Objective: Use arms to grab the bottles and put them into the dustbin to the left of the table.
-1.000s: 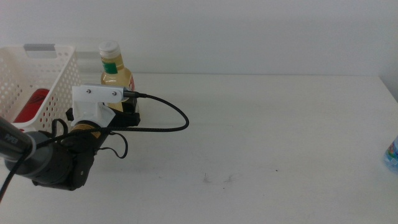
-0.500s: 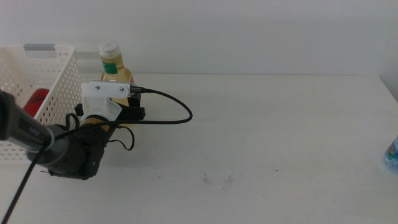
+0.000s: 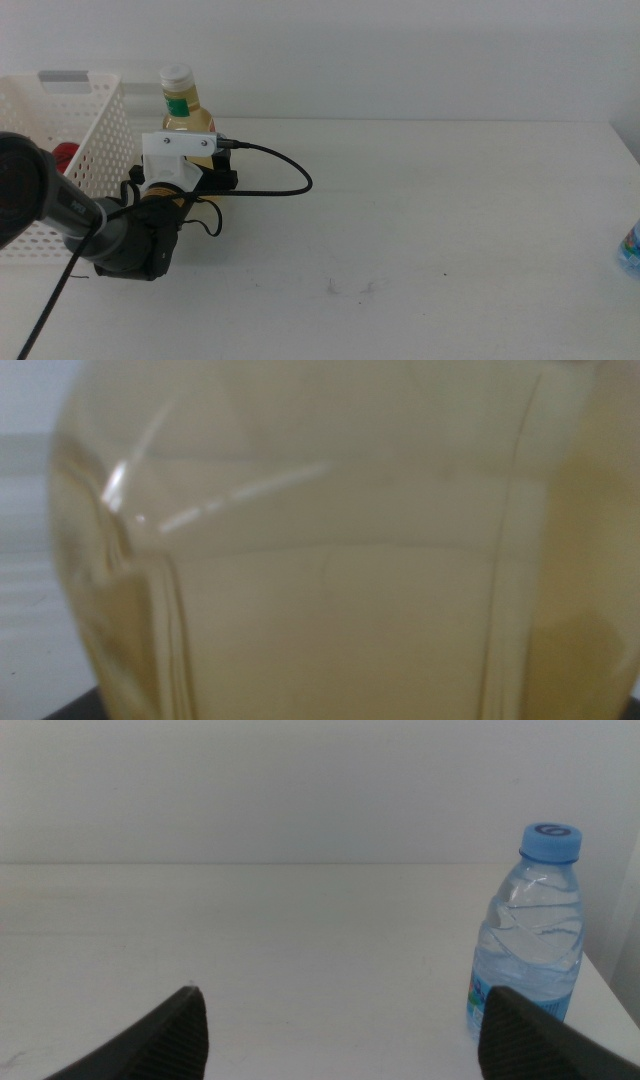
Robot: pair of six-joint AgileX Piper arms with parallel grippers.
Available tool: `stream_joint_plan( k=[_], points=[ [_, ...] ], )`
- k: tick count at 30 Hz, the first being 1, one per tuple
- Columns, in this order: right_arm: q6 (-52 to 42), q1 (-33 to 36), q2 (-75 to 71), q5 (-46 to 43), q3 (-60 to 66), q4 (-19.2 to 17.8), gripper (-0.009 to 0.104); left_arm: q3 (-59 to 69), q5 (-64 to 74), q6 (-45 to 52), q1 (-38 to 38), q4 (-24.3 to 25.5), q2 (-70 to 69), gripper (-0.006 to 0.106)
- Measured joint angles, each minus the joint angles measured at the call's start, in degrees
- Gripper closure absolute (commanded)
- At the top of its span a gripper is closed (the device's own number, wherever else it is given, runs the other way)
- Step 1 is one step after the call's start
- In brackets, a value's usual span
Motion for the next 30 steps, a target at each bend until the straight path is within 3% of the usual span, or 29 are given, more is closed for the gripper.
stream_joint_plan(
  k=[7, 9, 12, 17, 19, 25, 30],
  points=[
    [0.00, 0.00, 0.00, 0.00, 0.00, 0.00, 0.008, -1.11, 2.14, 0.00, 0.00, 0.10, 0.14, 0.008],
    [0.00, 0.00, 0.00, 0.00, 0.00, 0.00, 0.008, -1.11, 2.26, 0.00, 0.00, 0.00, 0.28, 0.015],
    [0.00, 0.00, 0.00, 0.00, 0.00, 0.00, 0.008, -1.11, 2.47, 0.00, 0.00, -0.80, 0.28, 0.036],
    [0.00, 0.00, 0.00, 0.00, 0.00, 0.00, 0.008, -0.69, 2.92, 0.14, -0.09, -1.06, -0.38, 0.090],
    [0.00, 0.00, 0.00, 0.00, 0.00, 0.00, 0.008, 0.96, 4.68, 0.14, -0.09, -1.06, -2.35, 0.102],
    [0.00, 0.00, 0.00, 0.00, 0.00, 0.00, 0.008, 7.28, 23.25, 1.44, -0.35, -1.06, -17.11, 0.102],
    [0.00, 0.00, 0.00, 0.00, 0.00, 0.00, 0.008, 4.40, 64.22, -0.76, -2.49, -1.12, -35.21, 0.102]
  ],
)
